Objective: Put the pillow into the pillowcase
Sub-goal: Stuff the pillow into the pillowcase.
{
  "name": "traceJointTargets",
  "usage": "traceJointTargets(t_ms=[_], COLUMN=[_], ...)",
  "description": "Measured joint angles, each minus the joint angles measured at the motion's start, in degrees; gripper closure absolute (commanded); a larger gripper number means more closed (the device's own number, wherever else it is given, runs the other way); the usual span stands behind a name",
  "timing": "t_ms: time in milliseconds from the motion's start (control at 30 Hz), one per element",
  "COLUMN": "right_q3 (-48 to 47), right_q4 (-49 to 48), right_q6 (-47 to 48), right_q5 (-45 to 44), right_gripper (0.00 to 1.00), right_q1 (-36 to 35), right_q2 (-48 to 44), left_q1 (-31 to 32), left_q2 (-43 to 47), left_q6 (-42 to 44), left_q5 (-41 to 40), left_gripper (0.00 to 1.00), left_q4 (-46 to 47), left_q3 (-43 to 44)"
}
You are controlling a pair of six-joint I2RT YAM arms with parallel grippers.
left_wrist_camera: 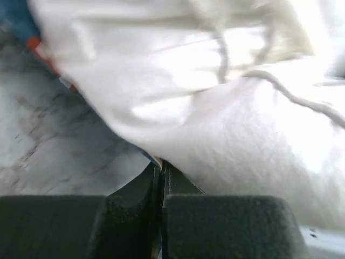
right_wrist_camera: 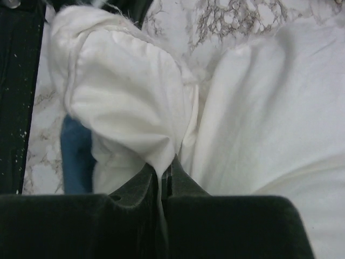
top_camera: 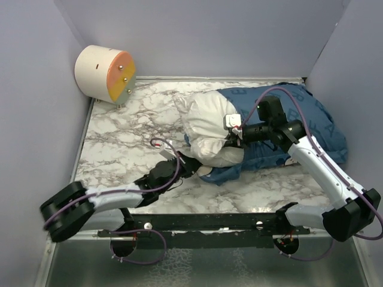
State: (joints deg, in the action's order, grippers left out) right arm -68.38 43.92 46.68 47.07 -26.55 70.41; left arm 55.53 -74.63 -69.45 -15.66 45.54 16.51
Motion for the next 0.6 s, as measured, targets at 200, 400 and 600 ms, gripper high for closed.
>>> traceJointTargets(t_ms=[200, 400, 600], right_q3=[3.32, 8.57, 14.10], right_q4=[0.33, -1.55, 0.26], right_q6=[4.90, 5.86, 11.47], right_q5=[-9.44, -15.82, -12.70], right_gripper=[0.99, 0.99, 0.88], right_q1=[-1.01, -1.81, -2.03], right_q2=[-0.20, -3.63, -5.73], left_q1=[1.11, 1.31, 1.36], left_q2=[27.45, 39.67, 45.51], left_q6=[10.16, 13.05, 12.59], left_q5=[-1.77, -1.11, 1.03], left_gripper=[1.00, 1.00, 1.00], left_q4=[-24.41, -43.58, -42.88], left_q3=[4.42, 4.57, -2.08])
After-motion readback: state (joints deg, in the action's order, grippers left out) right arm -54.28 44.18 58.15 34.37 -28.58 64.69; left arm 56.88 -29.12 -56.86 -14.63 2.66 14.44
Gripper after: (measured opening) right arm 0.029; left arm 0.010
